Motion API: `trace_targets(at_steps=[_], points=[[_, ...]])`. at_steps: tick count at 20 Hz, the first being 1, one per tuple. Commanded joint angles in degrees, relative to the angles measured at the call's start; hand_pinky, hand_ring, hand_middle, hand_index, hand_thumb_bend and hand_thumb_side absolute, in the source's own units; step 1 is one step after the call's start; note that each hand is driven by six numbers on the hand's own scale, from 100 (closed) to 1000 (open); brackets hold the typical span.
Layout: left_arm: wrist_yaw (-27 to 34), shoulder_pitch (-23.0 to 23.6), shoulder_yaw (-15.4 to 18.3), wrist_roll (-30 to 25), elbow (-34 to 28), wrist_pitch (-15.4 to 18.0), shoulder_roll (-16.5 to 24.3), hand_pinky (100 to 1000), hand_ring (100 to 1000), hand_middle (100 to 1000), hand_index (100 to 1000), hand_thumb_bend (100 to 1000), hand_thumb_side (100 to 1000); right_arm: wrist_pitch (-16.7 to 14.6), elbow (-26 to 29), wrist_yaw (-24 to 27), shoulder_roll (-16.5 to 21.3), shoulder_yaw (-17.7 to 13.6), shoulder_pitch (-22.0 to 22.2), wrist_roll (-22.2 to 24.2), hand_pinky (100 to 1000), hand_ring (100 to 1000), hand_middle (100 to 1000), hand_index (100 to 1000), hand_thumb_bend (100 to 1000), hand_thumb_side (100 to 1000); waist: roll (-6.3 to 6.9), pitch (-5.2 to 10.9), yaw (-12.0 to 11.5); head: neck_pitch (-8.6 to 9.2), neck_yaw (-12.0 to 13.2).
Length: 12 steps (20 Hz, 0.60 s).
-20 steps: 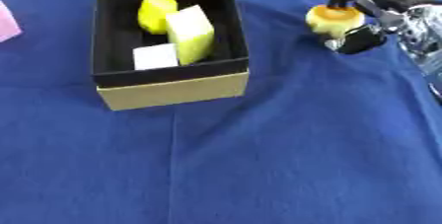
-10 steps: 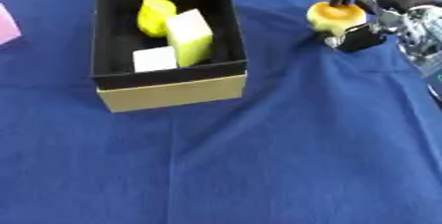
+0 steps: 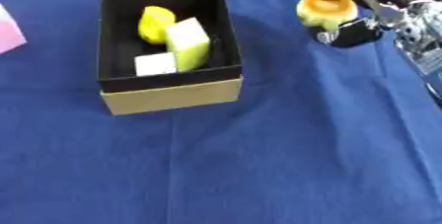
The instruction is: Pick up objects on the table and place them in the box.
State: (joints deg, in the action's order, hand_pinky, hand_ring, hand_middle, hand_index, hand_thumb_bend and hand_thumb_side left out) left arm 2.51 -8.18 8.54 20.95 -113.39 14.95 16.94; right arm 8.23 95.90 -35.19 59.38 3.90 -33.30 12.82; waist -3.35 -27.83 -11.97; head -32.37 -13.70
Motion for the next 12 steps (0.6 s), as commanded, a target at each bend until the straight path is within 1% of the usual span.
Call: trace_targets(at_steps=[1,5,7,12], points=[[0.10,-0.28,0.73,0.24,-1.20,0.06,1.87,784,551,504,806,165,622,-0.31,3.17,1.15,2.82,-0.26,-1.02,0.85,791,771,602,710,440,256,-0.07,2.31,0.23,-0.68,0.22],[0.24,-0.48,0.82,0.29,-1.20,0.01,2.33,785,553,505,806,173,614,-0.21,4.68,1.40,3.07,0.14,-1.57,2.38,798,777,614,722,443,274,-0.54,3.85,0.52,-1.40,0.32],[0.21,-0.53,0.89,0.32,-1.20,-0.04,2.53,785,553,505,806,175,610,0.19,4.61,1.50,2.95,0.25,-1.88,3.05,796,776,613,722,442,263,-0.73,4.49,0.45,-1.62,0.25],[0.43,-0.60,0.93,0.39,-1.20,0.04,2.89,784,554,505,806,180,605,2.33,7.57,3.20,2.49,1.52,-3.47,4.15,793,776,612,722,440,237,-0.92,5.60,0.28,-1.91,0.28]])
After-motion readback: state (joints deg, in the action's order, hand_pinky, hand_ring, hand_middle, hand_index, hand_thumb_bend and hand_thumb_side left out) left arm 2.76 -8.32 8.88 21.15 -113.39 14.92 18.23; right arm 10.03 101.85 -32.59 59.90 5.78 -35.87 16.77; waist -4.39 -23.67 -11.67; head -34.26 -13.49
